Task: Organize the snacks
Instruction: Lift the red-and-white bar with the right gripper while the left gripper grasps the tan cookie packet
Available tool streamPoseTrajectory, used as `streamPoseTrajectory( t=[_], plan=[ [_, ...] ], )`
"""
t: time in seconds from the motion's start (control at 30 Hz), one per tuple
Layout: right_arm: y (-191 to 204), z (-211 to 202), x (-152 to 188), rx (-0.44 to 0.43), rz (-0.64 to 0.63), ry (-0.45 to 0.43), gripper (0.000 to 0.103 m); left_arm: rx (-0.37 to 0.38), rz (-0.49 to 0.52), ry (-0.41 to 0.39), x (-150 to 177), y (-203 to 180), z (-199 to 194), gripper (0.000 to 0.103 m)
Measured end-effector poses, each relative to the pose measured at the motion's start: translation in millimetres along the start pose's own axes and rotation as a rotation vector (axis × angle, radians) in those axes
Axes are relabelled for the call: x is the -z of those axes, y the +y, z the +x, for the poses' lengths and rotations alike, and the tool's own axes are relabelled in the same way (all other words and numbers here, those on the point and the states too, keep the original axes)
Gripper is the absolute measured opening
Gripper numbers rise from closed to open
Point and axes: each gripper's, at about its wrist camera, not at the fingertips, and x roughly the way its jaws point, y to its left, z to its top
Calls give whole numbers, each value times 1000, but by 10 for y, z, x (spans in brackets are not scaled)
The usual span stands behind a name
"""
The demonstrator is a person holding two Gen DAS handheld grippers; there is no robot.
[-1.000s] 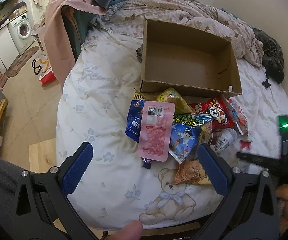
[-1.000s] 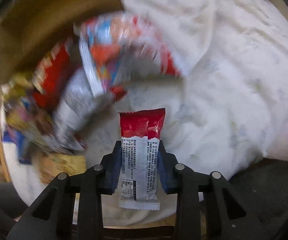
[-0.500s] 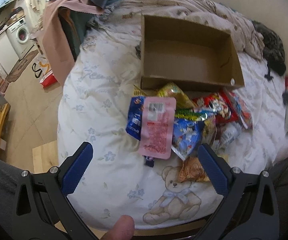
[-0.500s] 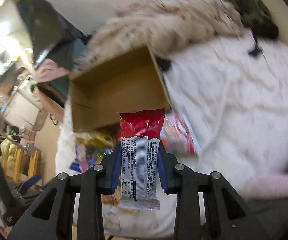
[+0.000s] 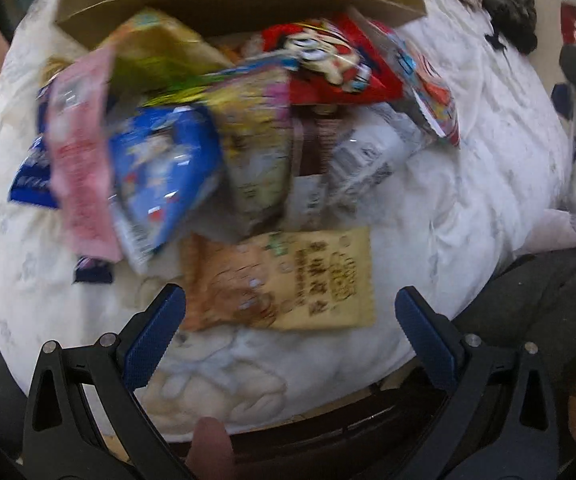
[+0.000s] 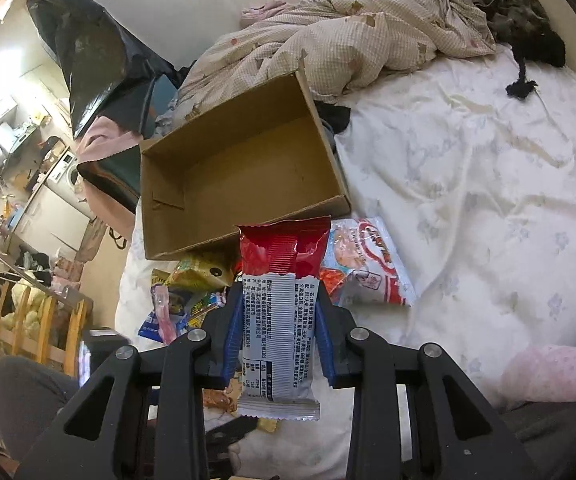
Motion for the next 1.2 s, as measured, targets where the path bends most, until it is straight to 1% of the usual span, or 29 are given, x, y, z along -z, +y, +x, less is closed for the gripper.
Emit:
streamPoseTrajectory(
  t=[0.07,0.13,0.2,0.37,0.47,0.53,0.57,0.63,0.67,0.7,0.73,0.8,0.83,0.93,1.1,1.13,1.17,1.2],
  plan=[
    [-30,3,13,-1,11,4,34,-61,34,38,-45,-83,127,103],
    [-61,9,23,-8,24,11,34,-92,43,84,-78,-110,293,103],
    [-71,26,20,-15,35,18,34,-122,47,93,-98,-117,374,103],
    [-39,61,25,-6,24,21,34,-148,39,67,-160,-90,400,103],
    [-36,62,28,-4,23,22,34,-107,1,67,-190,7,381,103],
    [-36,60,26,-3,23,21,34,-105,-21,54,-188,47,354,92],
    [-29,62,29,0,23,20,34,-111,-26,47,-176,69,316,90],
    [-27,63,30,2,21,18,34,-119,-30,29,-155,109,224,75],
    [-27,64,31,4,20,16,34,-125,-31,18,-142,130,178,69],
    [-26,64,31,5,18,14,34,-134,-28,15,-130,154,137,45],
    [-26,66,31,5,18,14,34,-126,-29,23,-89,169,113,24],
    [-28,69,31,5,19,15,34,-98,-60,38,-74,246,8,14],
    [-26,70,29,5,19,15,34,-100,-70,38,-51,275,-34,14],
    [-28,64,27,4,22,10,34,-67,-81,25,38,329,-176,13],
    [-28,45,23,0,27,0,34,10,-84,-46,199,420,-557,13],
    [-19,44,27,2,21,-1,34,17,-84,-59,297,484,-674,13],
    [-16,41,30,3,18,-2,34,26,-82,-70,322,543,-785,13],
    [-9,39,32,5,14,-3,34,39,-82,-80,475,633,-901,13]
  ],
)
